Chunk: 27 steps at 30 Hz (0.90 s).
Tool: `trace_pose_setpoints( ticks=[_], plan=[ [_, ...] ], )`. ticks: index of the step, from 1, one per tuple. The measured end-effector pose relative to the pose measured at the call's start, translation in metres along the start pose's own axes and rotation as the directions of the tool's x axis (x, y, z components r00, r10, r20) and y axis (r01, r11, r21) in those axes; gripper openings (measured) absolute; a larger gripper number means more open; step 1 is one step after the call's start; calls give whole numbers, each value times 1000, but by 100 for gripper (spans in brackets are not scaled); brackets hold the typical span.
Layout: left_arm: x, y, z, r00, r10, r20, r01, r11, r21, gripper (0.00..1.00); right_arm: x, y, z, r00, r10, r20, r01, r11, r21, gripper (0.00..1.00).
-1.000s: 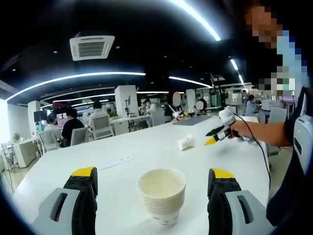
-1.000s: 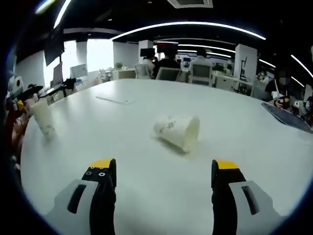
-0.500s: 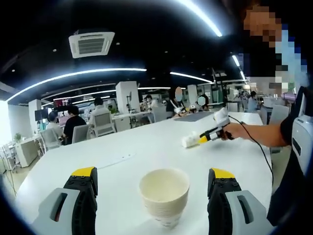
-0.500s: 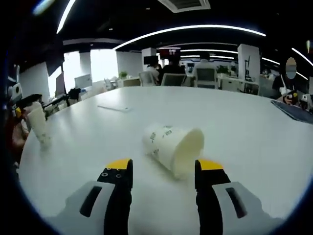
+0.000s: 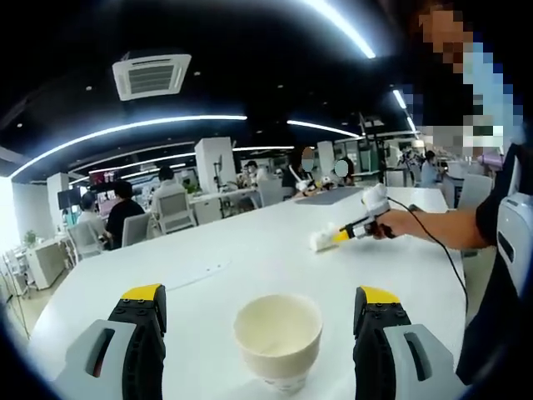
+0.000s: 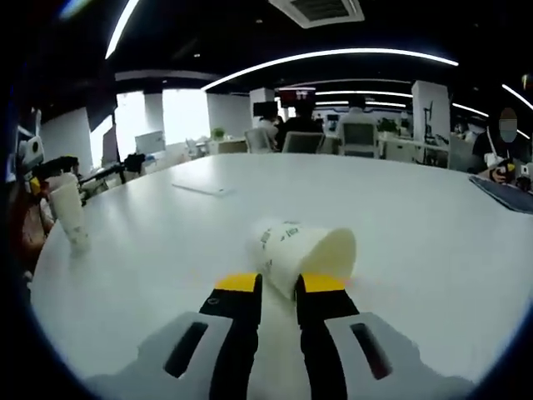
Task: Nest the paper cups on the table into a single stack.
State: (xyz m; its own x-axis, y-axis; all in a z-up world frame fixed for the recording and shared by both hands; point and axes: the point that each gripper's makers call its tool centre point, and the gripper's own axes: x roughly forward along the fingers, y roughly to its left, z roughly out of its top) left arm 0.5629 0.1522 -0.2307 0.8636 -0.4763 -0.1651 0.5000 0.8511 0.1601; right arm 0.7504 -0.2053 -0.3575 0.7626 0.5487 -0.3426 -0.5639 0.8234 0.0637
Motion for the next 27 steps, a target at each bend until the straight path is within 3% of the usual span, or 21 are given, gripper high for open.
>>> trace_pose_setpoints(
  ticks=[6,14,21,27],
  plan=[
    [0,0,1,1000,0,0,0,1000,6,99,0,7,5,1000,15,21,-15,1000,-3,4],
    [-1,-3,-3,1000,-4,-5,4,1000,11,99,-2,15,8,999,25,32,-25,1000,-11,3],
    [-2,-3,-1,1000,-4,4,4,1000,18,99,-5,39,24,996,76,42,-73,995,-72,3],
    [-5,-5,0,1000,-5,15,5,1000,28,99,-9,72,42,988,147,47,-139,980,-143,3]
  ],
)
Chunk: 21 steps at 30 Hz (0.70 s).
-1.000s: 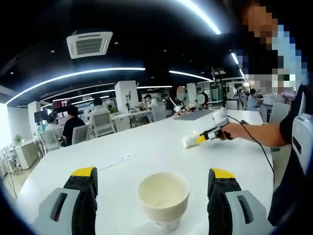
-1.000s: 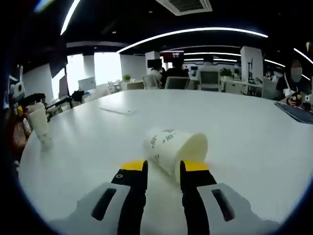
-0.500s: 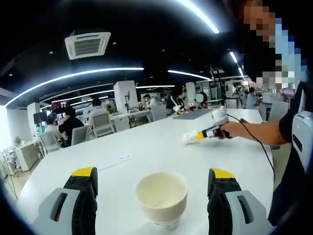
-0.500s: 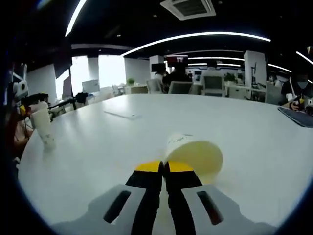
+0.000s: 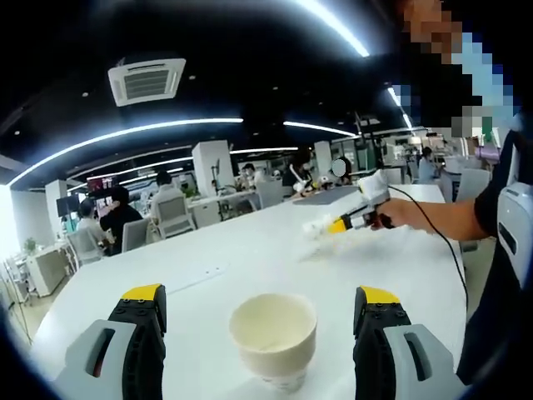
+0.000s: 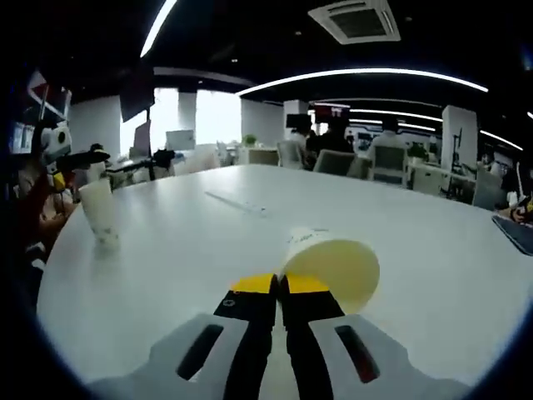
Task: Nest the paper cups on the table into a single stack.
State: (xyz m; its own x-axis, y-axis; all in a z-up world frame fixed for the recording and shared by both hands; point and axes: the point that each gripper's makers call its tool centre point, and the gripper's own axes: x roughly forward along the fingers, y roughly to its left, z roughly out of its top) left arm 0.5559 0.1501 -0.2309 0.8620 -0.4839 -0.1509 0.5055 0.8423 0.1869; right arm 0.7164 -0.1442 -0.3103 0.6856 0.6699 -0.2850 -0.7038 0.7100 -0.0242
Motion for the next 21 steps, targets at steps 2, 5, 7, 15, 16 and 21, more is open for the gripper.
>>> trace_pose_setpoints(
  ticks=[2,5,7,15,16,21],
  plan=[
    [-1,-1,0,1000,-2,3,2,1000,-4,99,1,9,5,1000,22,2,-22,1000,-16,3],
    [-4,-1,-1,1000,1,4,-1,1000,-1,99,4,19,10,999,47,-3,-47,998,-40,3],
    [-7,-1,-1,1000,4,8,-4,1000,-2,99,5,29,14,998,67,-8,-67,996,-59,3],
    [-16,1,-3,1000,14,16,-14,1000,-6,99,7,64,30,990,142,-15,-143,982,-127,3],
    [-18,1,-2,1000,13,20,-13,1000,-5,99,7,68,31,989,150,-17,-150,979,-136,3],
    [-20,3,-2,999,19,25,-19,1000,-6,99,10,77,40,983,180,-23,-182,970,-162,3]
  ],
)
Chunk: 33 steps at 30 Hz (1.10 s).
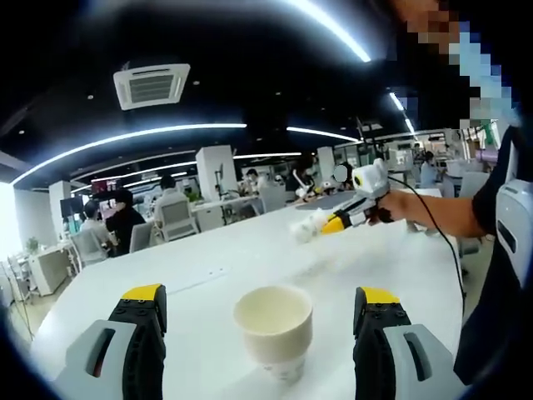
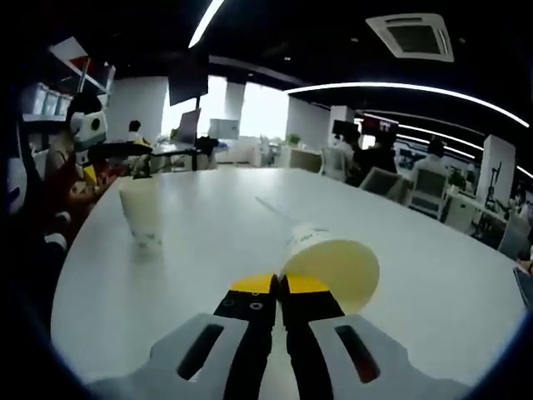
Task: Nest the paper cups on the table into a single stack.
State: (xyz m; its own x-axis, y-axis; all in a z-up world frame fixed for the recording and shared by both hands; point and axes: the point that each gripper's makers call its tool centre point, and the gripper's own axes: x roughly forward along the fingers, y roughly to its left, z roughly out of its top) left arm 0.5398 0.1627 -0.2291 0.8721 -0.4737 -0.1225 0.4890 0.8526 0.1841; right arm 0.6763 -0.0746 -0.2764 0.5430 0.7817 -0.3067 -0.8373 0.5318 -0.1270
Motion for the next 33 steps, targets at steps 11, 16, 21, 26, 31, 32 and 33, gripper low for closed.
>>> trace_pose_setpoints(
  ticks=[11,16,21,26,31,32,33],
  plan=[
    [-7,1,1,1000,5,7,-5,1000,6,99,3,14,11,999,36,-24,-37,998,-48,3],
    [-10,1,1,1000,3,11,-3,1000,10,99,2,28,18,997,63,-42,-66,994,-87,3],
    [-13,2,6,1000,4,24,-5,1000,18,98,2,38,25,995,83,-62,-90,987,-131,3],
    [-15,2,10,1000,3,31,-5,999,38,98,0,51,25,989,100,-105,-119,974,-190,3],
    [-14,-1,19,999,-3,38,0,997,80,98,-7,64,31,983,110,-148,-146,955,-258,3],
    [-12,-4,21,999,-13,36,9,995,96,98,-8,64,35,981,108,-161,-151,947,-284,3],
    [-11,-6,22,999,-19,36,15,994,108,98,-9,66,37,979,107,-172,-156,939,-305,3]
  ],
)
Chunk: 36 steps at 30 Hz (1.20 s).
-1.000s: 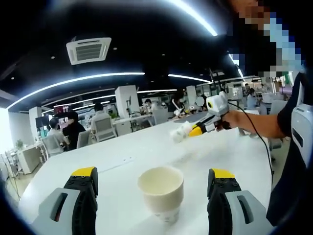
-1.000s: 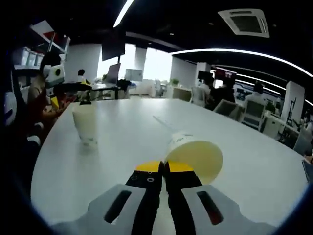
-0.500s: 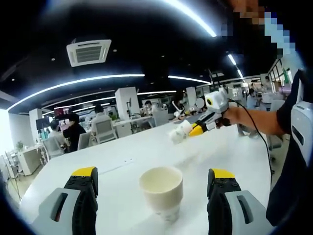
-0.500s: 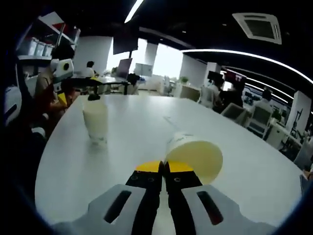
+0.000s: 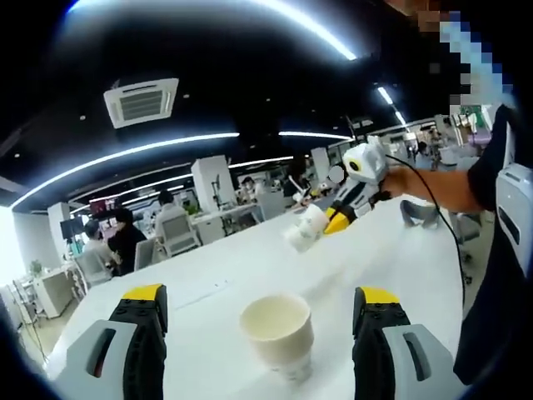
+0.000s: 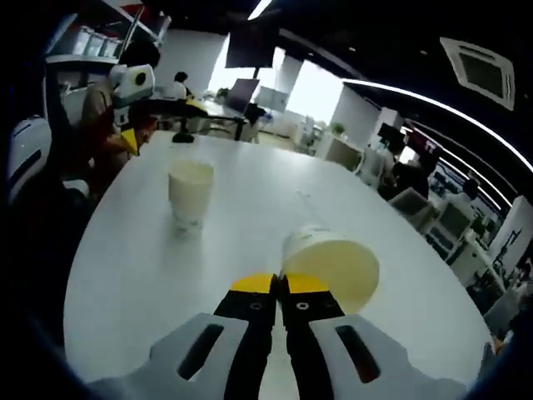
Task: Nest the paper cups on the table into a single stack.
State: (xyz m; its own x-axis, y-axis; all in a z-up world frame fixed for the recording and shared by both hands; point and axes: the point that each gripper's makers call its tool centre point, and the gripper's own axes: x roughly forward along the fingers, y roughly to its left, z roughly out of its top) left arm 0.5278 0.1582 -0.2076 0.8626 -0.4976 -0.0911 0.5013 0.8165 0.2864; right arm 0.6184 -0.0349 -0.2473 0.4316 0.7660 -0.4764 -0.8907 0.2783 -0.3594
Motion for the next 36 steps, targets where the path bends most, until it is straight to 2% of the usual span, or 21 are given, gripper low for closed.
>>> trace_pose_setpoints(
  ticks=[7,10,12,17,19,22,29,32,36],
  plan=[
    [13,-16,16,998,-70,1,70,991,111,95,-4,17,15,997,36,-62,-43,992,-117,3],
    [22,-24,28,994,-110,3,108,983,148,90,-5,24,21,995,51,-87,-66,982,-179,3],
    [25,-29,29,991,-130,-10,130,980,150,88,-6,27,23,994,56,-93,-74,978,-196,3],
    [38,-51,30,978,-197,-65,207,949,237,89,-9,42,33,989,76,-129,-110,953,-283,3],
    [45,-55,28,975,-202,-91,219,941,259,88,-10,49,36,986,83,-142,-124,941,-314,3],
    [53,-62,26,971,-206,-122,235,918,319,86,-11,55,40,985,85,-148,-131,932,-337,3],
    [66,-76,30,958,-249,-140,282,902,325,75,-14,69,49,983,91,-158,-147,907,-395,3],
    [73,-80,33,955,-257,-146,292,896,334,75,-14,72,51,983,89,-161,-149,900,-411,3],
    [84,-89,34,943,-291,-163,330,884,331,71,-15,81,56,982,99,-161,-160,887,-432,3]
  ],
)
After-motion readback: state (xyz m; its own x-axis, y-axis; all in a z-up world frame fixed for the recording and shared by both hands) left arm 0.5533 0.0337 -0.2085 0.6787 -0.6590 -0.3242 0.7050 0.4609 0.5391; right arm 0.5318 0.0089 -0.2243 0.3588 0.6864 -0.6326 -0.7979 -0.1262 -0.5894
